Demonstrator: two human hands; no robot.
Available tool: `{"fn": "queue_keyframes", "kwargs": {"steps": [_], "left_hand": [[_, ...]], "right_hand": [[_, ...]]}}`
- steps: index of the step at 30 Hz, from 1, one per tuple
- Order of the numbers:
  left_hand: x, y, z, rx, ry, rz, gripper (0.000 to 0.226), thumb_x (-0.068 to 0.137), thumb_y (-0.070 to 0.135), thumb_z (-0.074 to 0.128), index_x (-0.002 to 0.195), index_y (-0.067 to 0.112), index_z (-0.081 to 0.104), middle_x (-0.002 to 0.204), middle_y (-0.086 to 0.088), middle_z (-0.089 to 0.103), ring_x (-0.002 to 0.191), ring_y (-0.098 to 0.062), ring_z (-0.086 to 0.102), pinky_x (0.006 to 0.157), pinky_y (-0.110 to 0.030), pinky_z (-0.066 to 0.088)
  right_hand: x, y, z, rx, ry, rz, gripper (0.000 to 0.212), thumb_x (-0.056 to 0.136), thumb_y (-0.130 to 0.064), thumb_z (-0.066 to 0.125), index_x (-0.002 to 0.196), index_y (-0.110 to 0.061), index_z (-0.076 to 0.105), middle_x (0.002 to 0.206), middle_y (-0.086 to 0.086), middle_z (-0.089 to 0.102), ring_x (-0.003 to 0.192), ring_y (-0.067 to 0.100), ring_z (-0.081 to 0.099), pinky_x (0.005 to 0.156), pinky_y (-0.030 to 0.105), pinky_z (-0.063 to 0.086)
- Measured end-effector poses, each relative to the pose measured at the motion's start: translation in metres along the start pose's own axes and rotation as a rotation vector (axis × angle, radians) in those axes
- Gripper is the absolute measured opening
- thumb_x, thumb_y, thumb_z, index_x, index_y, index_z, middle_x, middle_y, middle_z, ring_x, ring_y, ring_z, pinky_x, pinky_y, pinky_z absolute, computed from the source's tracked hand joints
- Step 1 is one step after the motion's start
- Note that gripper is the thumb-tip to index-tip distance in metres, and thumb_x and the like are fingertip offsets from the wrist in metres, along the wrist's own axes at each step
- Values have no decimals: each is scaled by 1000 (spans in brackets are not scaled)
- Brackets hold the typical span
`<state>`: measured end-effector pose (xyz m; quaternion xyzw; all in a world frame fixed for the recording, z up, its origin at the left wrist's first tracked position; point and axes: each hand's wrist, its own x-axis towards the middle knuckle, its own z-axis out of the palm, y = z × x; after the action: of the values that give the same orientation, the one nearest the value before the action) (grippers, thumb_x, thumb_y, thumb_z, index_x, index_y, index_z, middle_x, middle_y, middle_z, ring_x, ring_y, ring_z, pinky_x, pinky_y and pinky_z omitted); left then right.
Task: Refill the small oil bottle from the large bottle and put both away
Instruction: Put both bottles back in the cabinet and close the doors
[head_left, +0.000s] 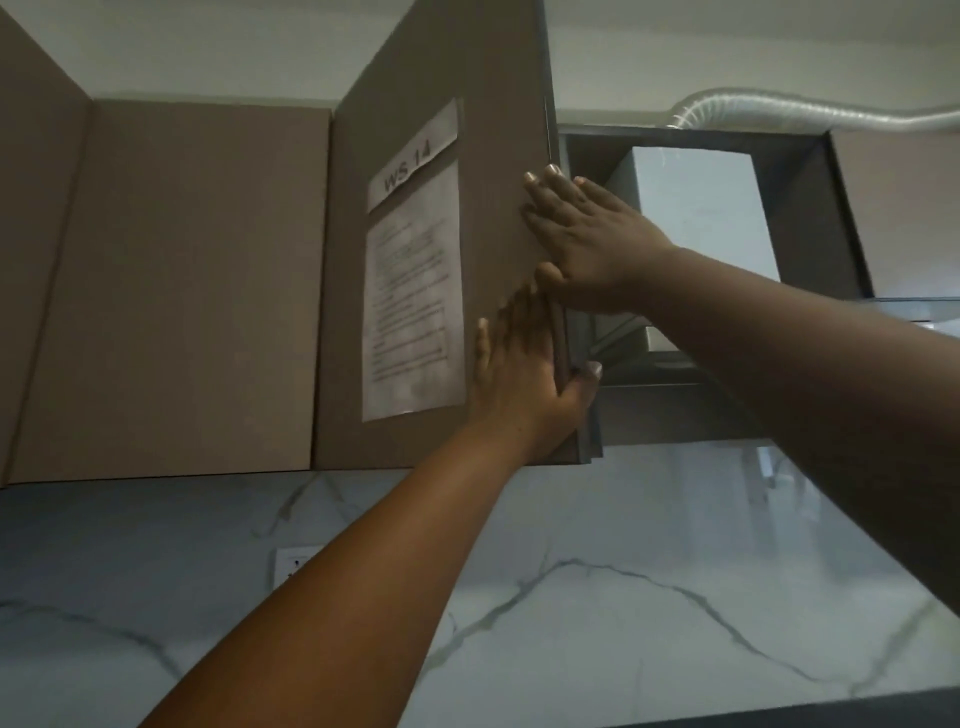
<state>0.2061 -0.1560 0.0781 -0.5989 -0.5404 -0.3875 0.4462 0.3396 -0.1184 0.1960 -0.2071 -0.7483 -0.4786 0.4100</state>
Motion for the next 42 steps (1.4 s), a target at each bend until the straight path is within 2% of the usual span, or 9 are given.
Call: {"fn": "queue_keyframes", "kwargs": {"steps": [3, 9, 15, 18, 23, 30, 33, 37, 42], "left_hand": [[3, -13, 36, 117, -52, 63, 98, 85, 81, 9, 157, 19, -16, 167, -3, -14, 152, -20, -17, 121, -43, -15], [20, -52, 93, 391, -131, 24, 103, 85, 83, 10, 155, 13, -17, 165, -9, -18, 152, -22, -18, 119, -41, -18], [17, -93, 130, 348, -167, -146, 110, 75, 88, 0, 152, 14, -25, 163, -7, -27, 148, -20, -27, 118, -40, -19], [16, -116, 136, 368, -175, -169, 109, 72, 91, -2, 147, 18, -31, 157, -3, -35, 143, -15, -33, 116, -37, -22], [13, -152, 140, 452, -168, -128, 104, 76, 91, 2, 143, 20, -35, 154, -1, -38, 145, -18, -34, 114, -35, -28], [6, -204, 143, 551, -158, -113, 110, 74, 91, -4, 147, 13, -28, 157, -4, -32, 149, -22, -25, 113, -34, -30], [6, -224, 145, 554, -138, -128, 109, 76, 89, 1, 148, 12, -27, 156, -3, -33, 149, -20, -27, 111, -31, -32], [8, -248, 145, 530, -103, -141, 109, 79, 84, 10, 156, 10, -15, 160, -3, -28, 148, -18, -28, 116, -34, -24], [10, -269, 152, 523, -109, -174, 112, 78, 86, 8, 157, 10, -11, 165, -8, -18, 152, -24, -17, 121, -41, -14]], "right_hand": [[-8, 19, 36, -32, -46, -15, 69, 97, -51, 19, 152, -13, 4, 161, 9, -5, 147, 22, -13, 120, 41, -3], [-20, 34, 120, 16, -98, 27, 73, 97, -57, 16, 153, -11, 1, 161, 9, -4, 147, 22, -10, 118, 39, -7], [-30, 23, 195, 48, -2, 89, 76, 95, -58, 12, 151, -9, -6, 160, 13, -8, 146, 29, -14, 119, 44, -6], [-29, 15, 218, 82, 23, 112, 76, 96, -59, 9, 151, -10, -8, 160, 12, -10, 145, 30, -17, 118, 45, -10], [-29, 0, 253, 127, 25, 148, 78, 95, -60, 7, 150, -8, -12, 159, 14, -15, 144, 30, -19, 119, 45, -9], [-25, -15, 289, 178, 37, 202, 79, 96, -60, 10, 150, -8, -12, 159, 13, -16, 145, 27, -19, 119, 42, -10], [-21, -16, 303, 204, 35, 227, 79, 96, -60, 12, 151, -8, -11, 159, 12, -15, 145, 25, -19, 118, 39, -13], [-17, -20, 321, 220, 24, 252, 78, 96, -60, 10, 151, -9, -12, 159, 12, -16, 145, 24, -20, 117, 38, -14], [-13, -31, 345, 269, 10, 324, 79, 93, -62, 4, 150, -10, -14, 159, 11, -17, 144, 23, -22, 116, 37, -15]]}}
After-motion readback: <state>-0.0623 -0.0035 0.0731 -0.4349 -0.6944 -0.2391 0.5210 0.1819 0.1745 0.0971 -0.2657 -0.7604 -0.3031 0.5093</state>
